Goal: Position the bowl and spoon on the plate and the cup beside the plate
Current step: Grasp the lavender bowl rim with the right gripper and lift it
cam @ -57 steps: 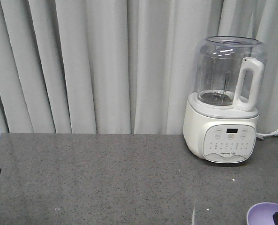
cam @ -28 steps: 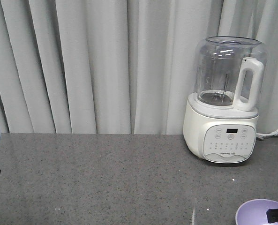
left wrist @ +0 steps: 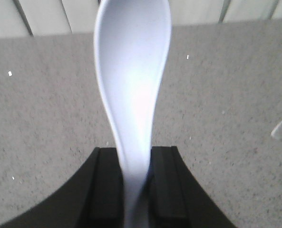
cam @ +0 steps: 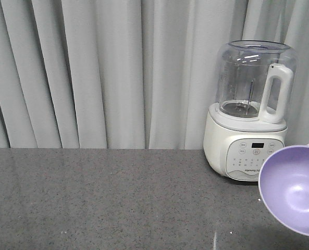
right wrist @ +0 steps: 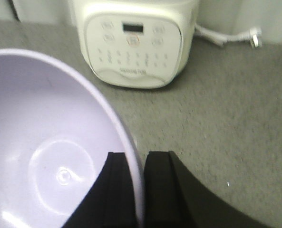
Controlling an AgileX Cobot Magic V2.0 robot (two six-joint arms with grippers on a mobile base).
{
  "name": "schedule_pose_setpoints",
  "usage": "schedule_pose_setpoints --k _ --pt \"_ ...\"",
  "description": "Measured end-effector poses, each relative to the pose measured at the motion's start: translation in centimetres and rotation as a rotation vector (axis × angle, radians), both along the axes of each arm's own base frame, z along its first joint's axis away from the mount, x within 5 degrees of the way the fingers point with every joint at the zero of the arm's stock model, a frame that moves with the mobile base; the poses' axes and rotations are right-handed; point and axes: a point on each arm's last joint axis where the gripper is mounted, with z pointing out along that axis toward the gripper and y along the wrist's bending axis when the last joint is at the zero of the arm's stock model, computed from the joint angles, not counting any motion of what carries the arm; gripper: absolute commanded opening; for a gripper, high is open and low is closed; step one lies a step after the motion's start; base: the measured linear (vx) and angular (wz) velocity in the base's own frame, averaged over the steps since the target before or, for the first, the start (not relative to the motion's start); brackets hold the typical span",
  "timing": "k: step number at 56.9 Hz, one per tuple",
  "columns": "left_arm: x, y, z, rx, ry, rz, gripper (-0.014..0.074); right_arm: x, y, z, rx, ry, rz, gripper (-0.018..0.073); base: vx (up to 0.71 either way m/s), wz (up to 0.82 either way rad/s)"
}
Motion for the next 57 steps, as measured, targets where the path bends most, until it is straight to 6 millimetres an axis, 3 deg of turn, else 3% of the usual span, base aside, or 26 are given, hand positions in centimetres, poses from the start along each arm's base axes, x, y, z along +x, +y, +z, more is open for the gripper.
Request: schedule_pose_setpoints --k 7,15,21,29,41,57 --pt "-2.9 0.5 2.2 0.007 -0.128 -0.018 -0.0006 -2.6 1.1 2.2 -0.006 -0.137 0.083 -0.0010 0.00 0.00" --pt "-7.1 1.3 3.4 0.007 -0.277 -0.030 -0.0006 -4.9 2.1 2.2 0.019 -0.239 0.146 -0.0010 0.00 0.00" --pt "-10.3 1.8 2.5 -0.004 -0.366 -0.032 -0.0006 -6.7 2.8 0.8 0.038 -0.295 0.188 -0.0010 0.00 0.00" --pt "-13.8 2.5 -0.4 -0.013 -0.450 -0.036 -0.0006 -8.9 3.6 -0.7 0.059 -0.375 0.235 -0.0010 0.00 0.00" --pt "-16.0 2.8 -4.4 -0.020 -0.497 -0.038 -0.0006 -10.5 4.0 -1.3 0.069 -0.456 0.251 -0.0008 0.00 0.00" --pt "-16.0 2.8 -6.3 -0.025 -0.538 -0.044 -0.0006 -10.5 3.8 -1.1 0.070 -0.474 0.229 -0.0008 0.00 0.00"
